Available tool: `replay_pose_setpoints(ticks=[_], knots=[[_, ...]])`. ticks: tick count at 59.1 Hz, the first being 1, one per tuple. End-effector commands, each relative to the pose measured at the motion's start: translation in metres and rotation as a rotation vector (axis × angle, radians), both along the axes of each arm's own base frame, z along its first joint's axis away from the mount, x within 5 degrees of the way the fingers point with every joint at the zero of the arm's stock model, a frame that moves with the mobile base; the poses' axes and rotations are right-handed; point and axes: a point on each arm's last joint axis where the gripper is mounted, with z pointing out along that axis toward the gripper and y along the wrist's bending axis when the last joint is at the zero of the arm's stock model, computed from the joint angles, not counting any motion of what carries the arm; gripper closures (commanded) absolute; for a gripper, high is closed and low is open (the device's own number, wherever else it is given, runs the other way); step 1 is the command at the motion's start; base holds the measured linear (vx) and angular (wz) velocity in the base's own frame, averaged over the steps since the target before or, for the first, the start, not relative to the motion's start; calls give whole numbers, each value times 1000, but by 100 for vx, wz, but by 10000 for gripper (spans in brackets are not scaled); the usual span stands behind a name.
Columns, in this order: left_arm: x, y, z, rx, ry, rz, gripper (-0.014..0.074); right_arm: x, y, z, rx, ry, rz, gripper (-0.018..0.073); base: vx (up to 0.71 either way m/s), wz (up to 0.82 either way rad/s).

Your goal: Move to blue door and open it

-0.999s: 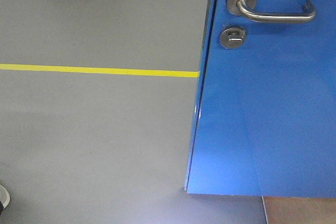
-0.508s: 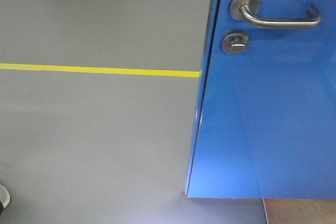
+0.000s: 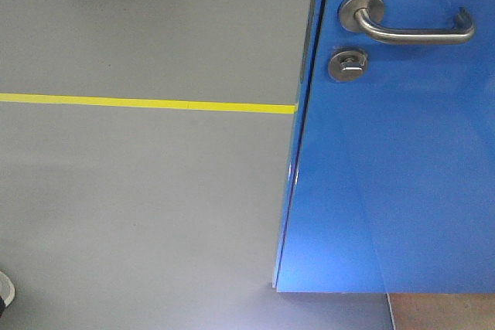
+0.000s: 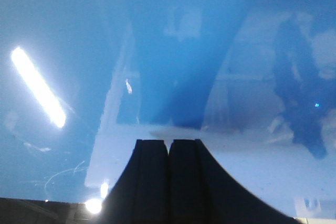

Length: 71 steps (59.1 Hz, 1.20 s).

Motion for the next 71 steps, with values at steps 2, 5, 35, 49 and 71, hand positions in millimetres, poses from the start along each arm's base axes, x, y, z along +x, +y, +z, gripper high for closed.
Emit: replay_pose_setpoints(ticks=[2, 5, 35, 49, 71], knots=[[-1, -1, 17, -9, -123, -11, 524, -13, 4, 22, 28, -85, -7, 547, 0, 0], [-1, -1, 17, -9, -123, -11, 524, -13, 4, 22, 28, -85, -7, 547, 0, 0], [-1, -1, 17, -9, -123, -11, 524, -29, -11, 10, -884, 98, -306, 547, 0, 0], [-1, -1, 17, -9, -123, -11, 524, -66, -9, 33, -1485, 21, -447, 547, 0, 0], [-1, -1, 17, -9, -123, -11, 524, -166, 24, 40, -1886, -252, -499, 547, 0, 0]])
